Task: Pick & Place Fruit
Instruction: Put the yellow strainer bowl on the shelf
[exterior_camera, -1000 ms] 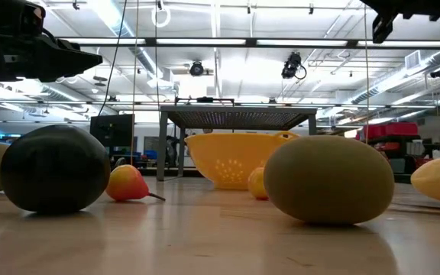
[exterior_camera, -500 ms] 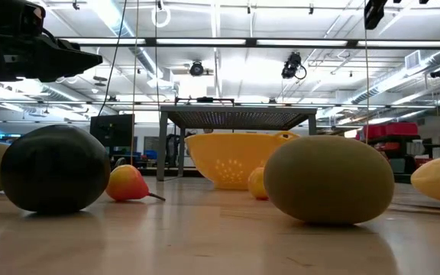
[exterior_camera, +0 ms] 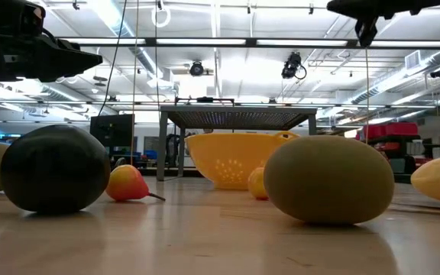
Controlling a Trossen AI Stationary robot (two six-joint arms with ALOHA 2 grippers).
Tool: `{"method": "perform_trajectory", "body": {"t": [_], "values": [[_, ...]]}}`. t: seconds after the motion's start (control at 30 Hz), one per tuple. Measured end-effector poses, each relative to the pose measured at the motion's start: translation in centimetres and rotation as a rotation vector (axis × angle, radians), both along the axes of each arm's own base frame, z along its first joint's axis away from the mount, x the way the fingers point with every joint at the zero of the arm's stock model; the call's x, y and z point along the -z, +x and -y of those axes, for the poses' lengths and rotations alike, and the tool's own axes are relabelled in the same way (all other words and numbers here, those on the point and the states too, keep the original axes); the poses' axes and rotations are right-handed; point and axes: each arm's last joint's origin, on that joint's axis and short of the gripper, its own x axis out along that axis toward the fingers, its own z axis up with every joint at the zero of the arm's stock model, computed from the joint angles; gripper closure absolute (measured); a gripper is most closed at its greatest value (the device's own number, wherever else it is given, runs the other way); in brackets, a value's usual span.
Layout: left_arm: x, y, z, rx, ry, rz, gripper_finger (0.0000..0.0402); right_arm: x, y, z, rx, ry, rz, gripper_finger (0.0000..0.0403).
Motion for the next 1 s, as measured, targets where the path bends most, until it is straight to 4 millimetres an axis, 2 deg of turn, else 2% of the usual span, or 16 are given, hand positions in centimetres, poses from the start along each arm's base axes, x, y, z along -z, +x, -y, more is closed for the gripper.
{"method": "perform_trajectory", "body": {"t": [0.53,1.0], "values": [[0.0,0.0,0.0,0.0,0.0,0.0,0.0338,2.6,1.2,0.0,-0.006,0.178,-0.234,0.0397],[0.0,0.0,0.0,0.0,0.0,0.0,0.0338,4.8,3.0,-0.7,-0.075,0.216,-0.411,0.0397]]}}
